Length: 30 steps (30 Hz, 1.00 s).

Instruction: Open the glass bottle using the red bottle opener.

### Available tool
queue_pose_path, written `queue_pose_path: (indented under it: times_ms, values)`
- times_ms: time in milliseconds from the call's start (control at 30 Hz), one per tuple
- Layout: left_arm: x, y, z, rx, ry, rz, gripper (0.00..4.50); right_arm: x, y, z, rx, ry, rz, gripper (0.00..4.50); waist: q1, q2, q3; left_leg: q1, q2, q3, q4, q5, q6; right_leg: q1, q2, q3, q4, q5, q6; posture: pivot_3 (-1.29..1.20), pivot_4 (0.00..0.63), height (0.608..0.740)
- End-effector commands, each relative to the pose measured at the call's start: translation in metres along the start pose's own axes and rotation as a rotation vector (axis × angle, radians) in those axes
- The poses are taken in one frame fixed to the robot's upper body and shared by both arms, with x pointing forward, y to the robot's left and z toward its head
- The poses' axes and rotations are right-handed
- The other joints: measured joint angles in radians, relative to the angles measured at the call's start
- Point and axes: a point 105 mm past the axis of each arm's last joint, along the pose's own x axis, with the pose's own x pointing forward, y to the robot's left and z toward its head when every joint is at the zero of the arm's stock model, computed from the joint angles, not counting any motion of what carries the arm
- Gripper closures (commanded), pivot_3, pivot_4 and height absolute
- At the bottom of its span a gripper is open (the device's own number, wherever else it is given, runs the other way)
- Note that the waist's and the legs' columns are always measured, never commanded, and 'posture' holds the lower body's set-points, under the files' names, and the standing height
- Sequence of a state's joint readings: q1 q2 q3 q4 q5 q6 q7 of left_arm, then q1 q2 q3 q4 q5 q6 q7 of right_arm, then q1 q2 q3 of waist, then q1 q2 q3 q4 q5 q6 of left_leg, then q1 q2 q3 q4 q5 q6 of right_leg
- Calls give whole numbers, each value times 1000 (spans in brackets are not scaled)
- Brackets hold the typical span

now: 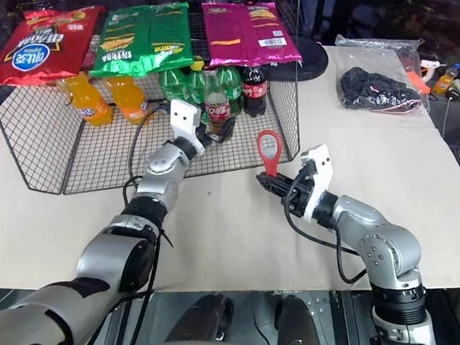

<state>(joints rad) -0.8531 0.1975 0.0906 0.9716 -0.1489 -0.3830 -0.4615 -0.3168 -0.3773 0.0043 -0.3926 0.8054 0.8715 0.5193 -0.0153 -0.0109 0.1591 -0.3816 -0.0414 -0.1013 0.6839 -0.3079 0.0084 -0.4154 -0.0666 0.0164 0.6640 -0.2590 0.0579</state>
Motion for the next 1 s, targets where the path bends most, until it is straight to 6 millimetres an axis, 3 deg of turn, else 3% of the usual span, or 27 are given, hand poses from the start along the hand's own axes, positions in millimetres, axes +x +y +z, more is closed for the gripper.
queue_pose_path:
  times_ms: [33, 433, 567, 800, 1000]
  values:
    - [6, -1, 11, 17, -46, -3, 11, 2, 11, 12, -50, -41, 43, 4500, 0, 0, 0, 0, 0, 0, 0, 0, 0, 0, 0, 0, 0, 0, 0, 0, 150, 740]
    - [14, 2, 14, 48, -45, 49, 11, 5, 10, 9, -57, -31, 57, 4500, -1, 0, 0, 0, 0, 0, 1, 0, 0, 0, 0, 0, 1, 0, 0, 0, 150, 740]
    - [15, 2, 15, 65, -47, 51, 1703, 6, 9, 7, -63, -29, 54, 4500, -2, 0, 0, 0, -1, 0, 1, 0, 0, 0, 0, 0, 1, 0, 0, 0, 150, 740]
    - [0, 5, 17, 78, -104, 39, 1701, 6, 8, 8, -76, -41, 44, 4500, -4, 0, 0, 0, -1, 0, 1, 0, 0, 0, 0, 0, 1, 0, 0, 0, 150, 740]
    - [-27, 5, 36, 84, -187, 6, 1701, 8, 5, 6, -102, -26, 41, 4500, -21, 0, 0, 0, 1, 0, 1, 0, 0, 0, -1, 1, 1, 0, 0, 0, 150, 740]
